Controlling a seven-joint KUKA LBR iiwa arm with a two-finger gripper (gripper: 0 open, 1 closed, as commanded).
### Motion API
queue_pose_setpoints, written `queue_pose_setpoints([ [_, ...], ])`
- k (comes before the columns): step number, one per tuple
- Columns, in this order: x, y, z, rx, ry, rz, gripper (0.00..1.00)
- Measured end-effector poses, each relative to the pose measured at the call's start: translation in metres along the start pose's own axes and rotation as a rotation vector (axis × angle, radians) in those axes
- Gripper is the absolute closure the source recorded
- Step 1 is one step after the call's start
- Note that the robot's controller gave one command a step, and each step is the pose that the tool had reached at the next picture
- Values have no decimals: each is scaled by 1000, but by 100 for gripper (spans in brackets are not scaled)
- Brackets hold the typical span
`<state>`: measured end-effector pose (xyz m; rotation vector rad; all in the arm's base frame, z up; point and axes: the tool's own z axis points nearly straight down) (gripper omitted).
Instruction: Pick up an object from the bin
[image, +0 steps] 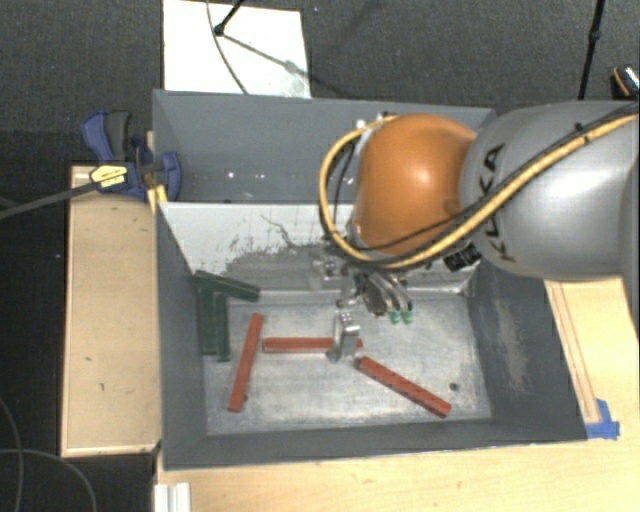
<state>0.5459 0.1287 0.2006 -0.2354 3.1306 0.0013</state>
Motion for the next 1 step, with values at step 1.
queue_pose_setpoints([
  [1,-5,-30,135,0,7,-30,0],
])
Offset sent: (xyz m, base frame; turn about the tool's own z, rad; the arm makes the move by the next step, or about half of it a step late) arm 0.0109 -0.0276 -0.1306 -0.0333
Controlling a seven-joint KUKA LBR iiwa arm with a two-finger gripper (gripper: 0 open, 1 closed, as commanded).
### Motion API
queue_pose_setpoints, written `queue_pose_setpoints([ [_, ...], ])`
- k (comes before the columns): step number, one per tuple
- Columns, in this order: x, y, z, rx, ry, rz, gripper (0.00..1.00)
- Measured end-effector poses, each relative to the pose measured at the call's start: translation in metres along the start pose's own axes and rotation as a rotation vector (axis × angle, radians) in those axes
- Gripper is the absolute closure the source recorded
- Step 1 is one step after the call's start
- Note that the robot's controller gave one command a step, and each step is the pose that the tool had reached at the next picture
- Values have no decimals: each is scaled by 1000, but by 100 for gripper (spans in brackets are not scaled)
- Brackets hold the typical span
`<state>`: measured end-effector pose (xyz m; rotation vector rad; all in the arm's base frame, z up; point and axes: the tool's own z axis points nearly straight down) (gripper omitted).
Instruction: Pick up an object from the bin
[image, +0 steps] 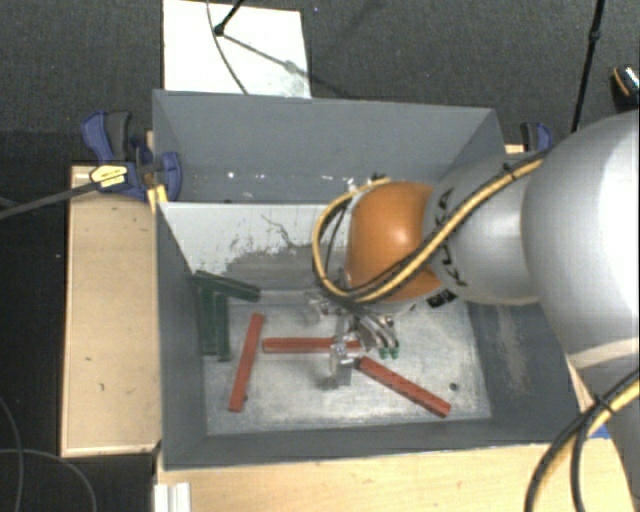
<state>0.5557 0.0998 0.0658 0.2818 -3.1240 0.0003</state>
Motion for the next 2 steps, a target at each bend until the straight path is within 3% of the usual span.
queue_pose_setpoints([
  [1,-2,1,-5,-1,-8,1,100],
  [2,23,-20,-173,1,-15,28,100],
])
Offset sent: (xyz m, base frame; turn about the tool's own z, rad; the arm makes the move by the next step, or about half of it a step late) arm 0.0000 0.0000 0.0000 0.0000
